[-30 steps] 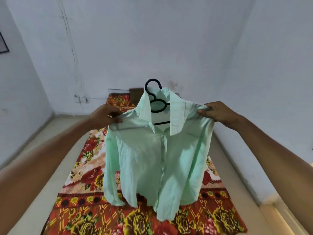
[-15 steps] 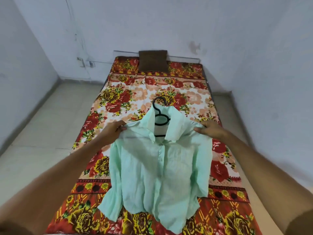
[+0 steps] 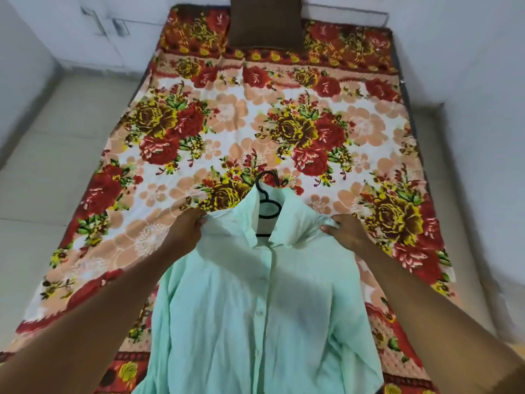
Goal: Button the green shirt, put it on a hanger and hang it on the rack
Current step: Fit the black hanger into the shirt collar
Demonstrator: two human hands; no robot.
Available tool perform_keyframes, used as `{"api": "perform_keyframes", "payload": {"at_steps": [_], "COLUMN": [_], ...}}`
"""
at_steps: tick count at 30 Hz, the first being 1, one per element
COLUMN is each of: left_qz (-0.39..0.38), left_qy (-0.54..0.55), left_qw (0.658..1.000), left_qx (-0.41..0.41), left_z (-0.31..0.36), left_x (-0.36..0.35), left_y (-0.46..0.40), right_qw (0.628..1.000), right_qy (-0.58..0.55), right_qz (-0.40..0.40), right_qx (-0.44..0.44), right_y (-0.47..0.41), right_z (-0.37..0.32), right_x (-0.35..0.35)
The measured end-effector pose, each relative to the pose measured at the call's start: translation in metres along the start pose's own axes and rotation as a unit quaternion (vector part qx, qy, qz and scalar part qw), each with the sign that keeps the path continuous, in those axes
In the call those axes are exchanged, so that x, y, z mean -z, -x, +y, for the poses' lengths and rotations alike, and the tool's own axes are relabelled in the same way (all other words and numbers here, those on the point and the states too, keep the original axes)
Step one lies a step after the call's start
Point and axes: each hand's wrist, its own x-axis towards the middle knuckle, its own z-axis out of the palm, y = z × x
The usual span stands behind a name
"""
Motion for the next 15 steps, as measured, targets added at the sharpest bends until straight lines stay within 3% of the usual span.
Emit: {"api": "perform_keyframes", "payload": {"at_steps": [4,10,12,15], "left_qz": [0.034,-0.001,0.029,0.074], "left_qy": [-0.034,-0.049,-0.002,0.067], "left_qw": [0.999,0.996,0.997,0.995], "left_qx": [0.01,0.073,0.078,-0.001], "left_z": [-0.023,-0.026,-0.013,0.023], "left_x": [-0.042,-0.088,-0.085,-0.086], "left_y": [-0.053,-0.094,-0.104,-0.125], "right_qw": [1.0,0.995,0.997,0.997], "right_qy": [-0.004,0.055,0.065,-0.013], "right_qz": [0.02,-0.051,0.011,0.077], "right_qx": [-0.017,-0.065,-0.037,0.022], "right_y": [-0.053,-0.106,-0.115,-0.13], "right_z": [0.017,0.035,0.022,-0.011], "right_x": [-0.028,-0.049,-0.048,-0.052]}}
